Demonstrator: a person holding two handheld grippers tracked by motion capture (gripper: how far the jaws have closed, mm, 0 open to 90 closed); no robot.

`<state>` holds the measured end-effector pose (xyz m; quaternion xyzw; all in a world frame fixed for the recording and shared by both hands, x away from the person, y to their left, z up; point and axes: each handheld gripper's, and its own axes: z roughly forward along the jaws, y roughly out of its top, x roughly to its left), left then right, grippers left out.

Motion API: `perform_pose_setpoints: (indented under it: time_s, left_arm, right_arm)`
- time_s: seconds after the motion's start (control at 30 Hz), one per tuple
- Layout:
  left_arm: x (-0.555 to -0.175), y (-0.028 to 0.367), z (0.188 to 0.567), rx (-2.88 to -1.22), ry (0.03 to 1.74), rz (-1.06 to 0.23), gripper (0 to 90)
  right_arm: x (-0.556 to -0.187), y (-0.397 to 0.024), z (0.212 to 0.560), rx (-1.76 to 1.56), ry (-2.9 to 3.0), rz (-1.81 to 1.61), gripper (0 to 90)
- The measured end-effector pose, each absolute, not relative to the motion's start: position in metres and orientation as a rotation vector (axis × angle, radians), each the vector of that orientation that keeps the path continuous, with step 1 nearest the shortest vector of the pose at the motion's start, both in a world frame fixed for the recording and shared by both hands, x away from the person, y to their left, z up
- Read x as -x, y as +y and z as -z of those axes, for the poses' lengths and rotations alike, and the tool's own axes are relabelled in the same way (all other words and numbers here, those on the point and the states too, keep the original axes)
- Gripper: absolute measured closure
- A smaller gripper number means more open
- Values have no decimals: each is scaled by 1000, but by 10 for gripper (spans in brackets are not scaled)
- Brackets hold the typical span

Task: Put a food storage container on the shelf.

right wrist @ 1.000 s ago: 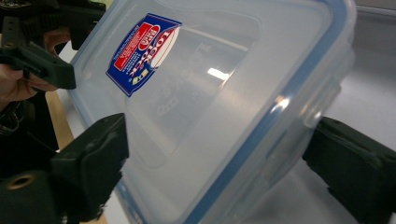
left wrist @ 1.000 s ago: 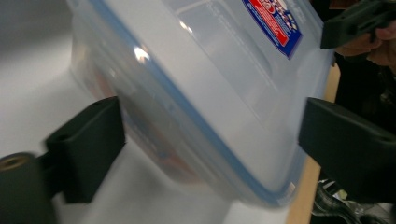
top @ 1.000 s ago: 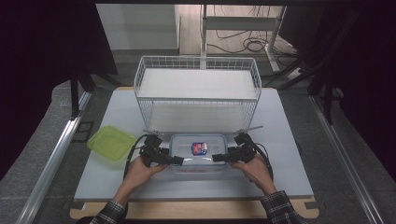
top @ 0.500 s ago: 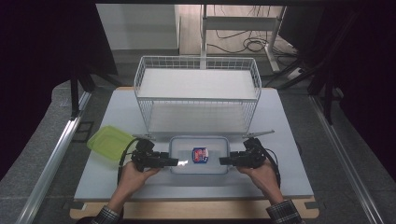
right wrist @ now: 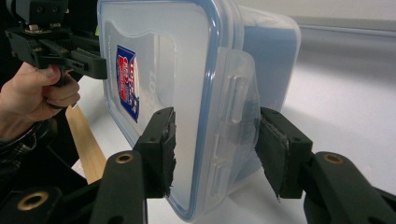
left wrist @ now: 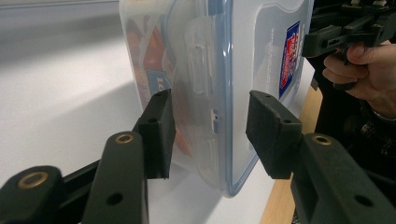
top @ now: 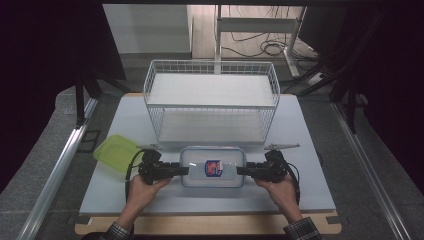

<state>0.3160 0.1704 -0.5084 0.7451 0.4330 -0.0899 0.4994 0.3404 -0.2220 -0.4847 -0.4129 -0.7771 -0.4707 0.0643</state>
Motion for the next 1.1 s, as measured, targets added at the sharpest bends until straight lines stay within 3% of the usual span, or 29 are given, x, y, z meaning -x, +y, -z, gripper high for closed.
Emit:
perform_pose_setpoints:
  time_s: [0.67, 1.1]
  left_arm:
    - [-319, 177, 477, -1764, 1004, 122, 529]
    - [-331, 179, 430, -1767, 958, 40, 528]
  right_arm:
    - [-341, -217, 460, 1230, -2333, 1589, 501]
    - [-352, -214, 421, 1205, -2346, 1668, 497]
